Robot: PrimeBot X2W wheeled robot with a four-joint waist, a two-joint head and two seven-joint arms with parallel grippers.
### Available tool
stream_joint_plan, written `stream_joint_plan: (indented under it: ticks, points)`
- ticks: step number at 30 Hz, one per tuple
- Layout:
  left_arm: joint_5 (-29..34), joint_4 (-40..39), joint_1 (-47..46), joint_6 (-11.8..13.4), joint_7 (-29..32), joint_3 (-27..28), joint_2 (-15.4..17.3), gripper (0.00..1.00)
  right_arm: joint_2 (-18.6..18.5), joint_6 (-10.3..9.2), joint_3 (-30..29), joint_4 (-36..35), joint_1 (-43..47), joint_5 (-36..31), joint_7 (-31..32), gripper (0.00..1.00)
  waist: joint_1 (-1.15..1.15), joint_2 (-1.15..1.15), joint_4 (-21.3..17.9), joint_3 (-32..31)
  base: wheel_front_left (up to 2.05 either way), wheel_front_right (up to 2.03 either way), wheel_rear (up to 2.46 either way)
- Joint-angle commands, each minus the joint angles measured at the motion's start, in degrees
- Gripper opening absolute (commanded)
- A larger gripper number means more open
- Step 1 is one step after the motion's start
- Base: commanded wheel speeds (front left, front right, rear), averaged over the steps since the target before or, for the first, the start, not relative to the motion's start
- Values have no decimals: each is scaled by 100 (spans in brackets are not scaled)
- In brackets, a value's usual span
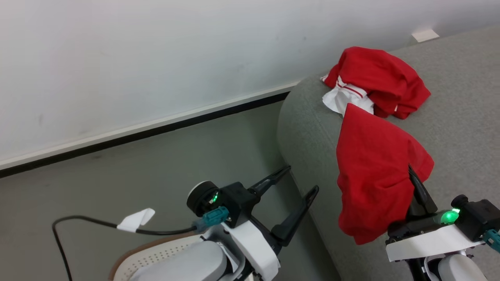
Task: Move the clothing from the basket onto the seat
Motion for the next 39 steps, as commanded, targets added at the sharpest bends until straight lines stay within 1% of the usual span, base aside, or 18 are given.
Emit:
stream_joint_plan:
  ticks: [1,4,9,14,17,19,24,32,34,35,39]
  points:
    - [76,59,-61,-5,-52,15,47,100,42,-13,-49,-82,67,26,-19,0,-1,-1,-288,198,0,0,0]
    - [80,113,-56,-51,-75,13,29,100,74,-13,-122,-152,140,60,-19,0,-1,-1,-429,249,0,0,0]
    - [94,161,-81,-98,-108,7,-52,100,81,-13,-194,-203,195,94,-19,0,-1,-1,-515,282,0,0,0]
    - [120,196,-125,-124,-101,9,-79,100,27,-13,-318,-264,103,136,-19,0,-1,-1,-503,367,0,0,0]
    - [143,200,-184,-133,-97,5,-92,100,-110,-13,-440,-292,-74,124,-19,0,-1,-1,-443,466,0,0,0]
    - [159,178,-238,-144,-84,14,-93,100,-269,-13,-559,-230,-225,135,-18,0,-1,-1,-390,558,0,0,0]
    - [241,72,-419,-154,-39,10,-84,100,-828,-13,-855,65,-813,302,71,0,-1,-1,-202,899,0,0,0]
    - [352,-17,-768,-172,125,-9,-62,100,-1635,-13,-1425,494,-1664,564,370,0,-1,-1,195,1705,0,0,0]
    - [389,-43,-852,-174,159,-11,-71,100,-1803,-13,-1596,667,-1830,627,396,0,-1,-1,309,1931,0,0,0]
    - [389,-43,-852,-174,159,-11,-71,100,-1803,-13,-1596,667,-1830,627,396,0,-1,-1,309,1931,0,0,0]
    - [449,-11,-992,-204,170,-7,-84,100,-2061,-13,-1785,1128,-2221,751,399,0,-1,-1,525,2276,0,0,0]
